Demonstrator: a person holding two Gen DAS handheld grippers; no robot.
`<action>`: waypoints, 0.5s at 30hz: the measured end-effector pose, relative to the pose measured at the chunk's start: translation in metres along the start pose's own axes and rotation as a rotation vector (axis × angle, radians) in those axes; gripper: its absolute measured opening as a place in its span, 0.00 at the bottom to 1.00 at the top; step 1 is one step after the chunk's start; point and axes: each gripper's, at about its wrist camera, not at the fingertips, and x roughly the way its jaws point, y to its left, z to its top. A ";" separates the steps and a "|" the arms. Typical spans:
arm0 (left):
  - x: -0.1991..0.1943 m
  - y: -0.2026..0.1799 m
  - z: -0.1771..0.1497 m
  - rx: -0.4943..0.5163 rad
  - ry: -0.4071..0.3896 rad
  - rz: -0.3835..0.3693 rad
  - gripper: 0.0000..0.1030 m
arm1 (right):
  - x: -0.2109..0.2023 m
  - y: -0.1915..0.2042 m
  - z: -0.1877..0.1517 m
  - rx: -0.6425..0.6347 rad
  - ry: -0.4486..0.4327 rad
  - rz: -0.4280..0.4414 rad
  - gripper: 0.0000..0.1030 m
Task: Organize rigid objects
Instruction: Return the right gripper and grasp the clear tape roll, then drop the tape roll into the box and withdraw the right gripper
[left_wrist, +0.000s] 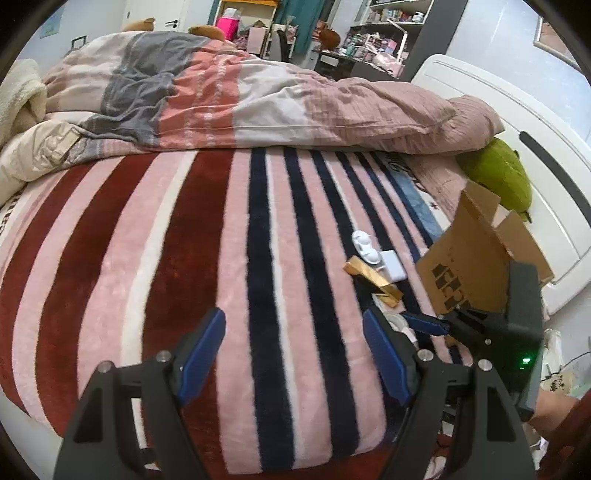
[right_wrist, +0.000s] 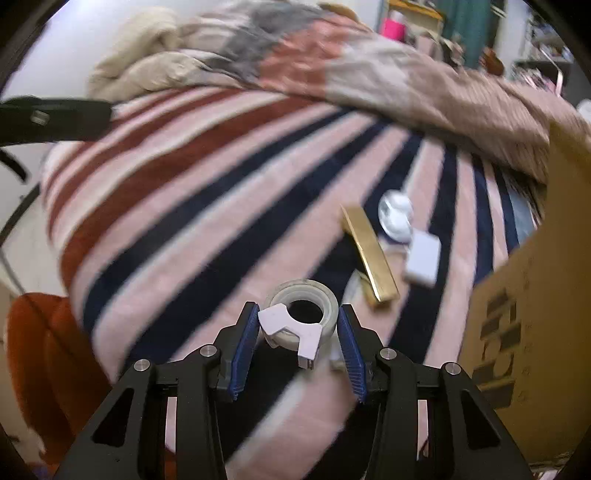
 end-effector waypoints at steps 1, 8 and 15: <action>-0.001 -0.002 0.001 0.002 -0.001 -0.017 0.72 | -0.007 0.003 0.004 -0.016 -0.020 0.026 0.38; -0.008 -0.029 0.018 0.028 -0.009 -0.186 0.71 | -0.059 0.016 0.042 -0.113 -0.177 0.172 0.38; 0.002 -0.080 0.051 0.086 0.008 -0.341 0.54 | -0.104 -0.005 0.057 -0.171 -0.310 0.183 0.38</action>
